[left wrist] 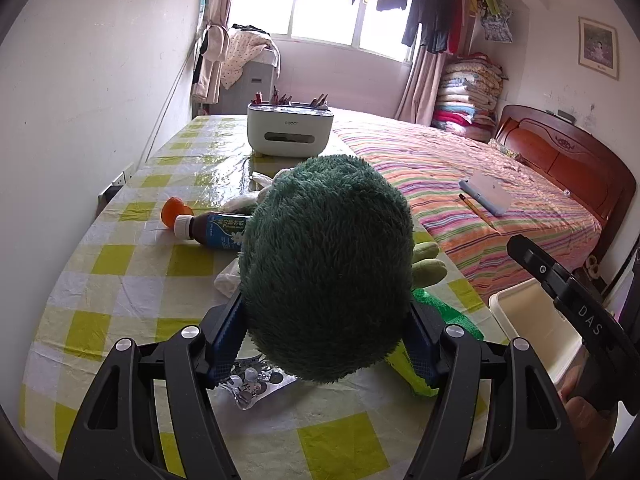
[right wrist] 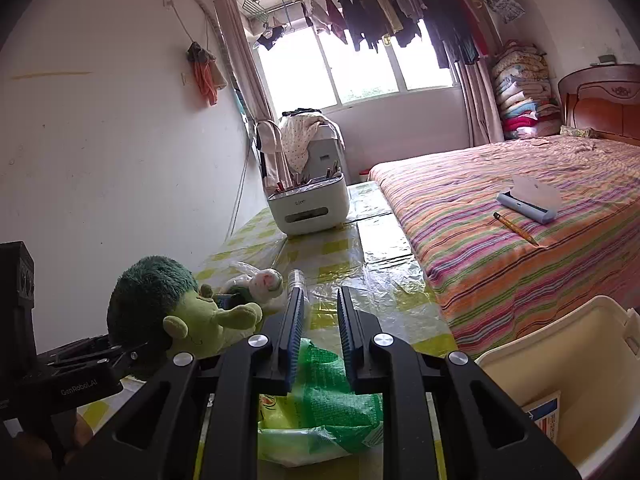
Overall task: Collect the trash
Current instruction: 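Lift and adjust the wipes pack in the right tool while the left tool holds the plush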
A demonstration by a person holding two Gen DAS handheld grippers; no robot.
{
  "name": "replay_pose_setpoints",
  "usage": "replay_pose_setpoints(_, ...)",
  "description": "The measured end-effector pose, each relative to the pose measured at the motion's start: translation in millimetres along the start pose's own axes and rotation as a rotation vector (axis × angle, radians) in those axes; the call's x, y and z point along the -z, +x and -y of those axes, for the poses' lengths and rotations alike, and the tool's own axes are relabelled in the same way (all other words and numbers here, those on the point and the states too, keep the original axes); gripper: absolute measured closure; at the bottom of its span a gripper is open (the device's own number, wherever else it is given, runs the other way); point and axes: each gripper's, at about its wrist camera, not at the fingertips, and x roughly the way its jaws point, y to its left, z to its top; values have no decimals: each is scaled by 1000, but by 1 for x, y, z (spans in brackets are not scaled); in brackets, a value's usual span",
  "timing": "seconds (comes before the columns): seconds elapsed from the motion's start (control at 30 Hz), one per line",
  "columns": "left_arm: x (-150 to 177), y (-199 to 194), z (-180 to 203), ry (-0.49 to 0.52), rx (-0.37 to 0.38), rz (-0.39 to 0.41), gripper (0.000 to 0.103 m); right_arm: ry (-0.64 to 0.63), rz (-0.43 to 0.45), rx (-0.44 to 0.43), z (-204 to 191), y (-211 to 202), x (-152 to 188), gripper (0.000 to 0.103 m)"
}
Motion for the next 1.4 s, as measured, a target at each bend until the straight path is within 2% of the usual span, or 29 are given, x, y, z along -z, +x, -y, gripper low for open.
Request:
replay_pose_setpoints(0.67, 8, 4, 49, 99, 81, -20, 36, 56, 36, 47, 37, -22, -2, 85)
replay_pose_setpoints(0.8, 6, 1, 47, 88, 80, -10, 35, 55, 14, 41, 38, -19, -1, 85)
replay_pose_setpoints(0.9, 4, -2, 36, 67, 72, -1, 35, 61, -25, 0, 38, -12, 2, 85)
replay_pose_setpoints(0.93, 3, -3, 33, 57, 62, 4, 35, 62, -39, -20, 37, -10, 3, 81)
replay_pose_setpoints(0.97, 2, -4, 28, 44, 54, 8, 35, 62, -64, -53, 36, -6, 4, 63)
replay_pose_setpoints(1.0, 1, -6, 22, 31, 50, 11, 35, 61, -90, -78, 33, -3, 6, 50)
replay_pose_setpoints(1.03, -1, -7, 16, 13, 44, 15, 35, 54, -108, -97, 29, 0, 8, 31)
replay_pose_setpoints(1.1, -3, -10, 4, -24, 26, 22, 34, -15, -118, -140, 12, -1, 12, 29)
replay_pose_setpoints(1.2, -7, -12, -15, -79, 11, 26, 34, -183, -130, -122, -23, 0, 23, 24)
replay_pose_setpoints(1.3, -7, -14, -27, -112, 3, 23, 34, -287, -207, -68, -41, 19, 34, 23)
replay_pose_setpoints(1.4, -5, -16, -33, -115, 0, 19, 34, -319, -308, -29, -47, 47, 42, 23)
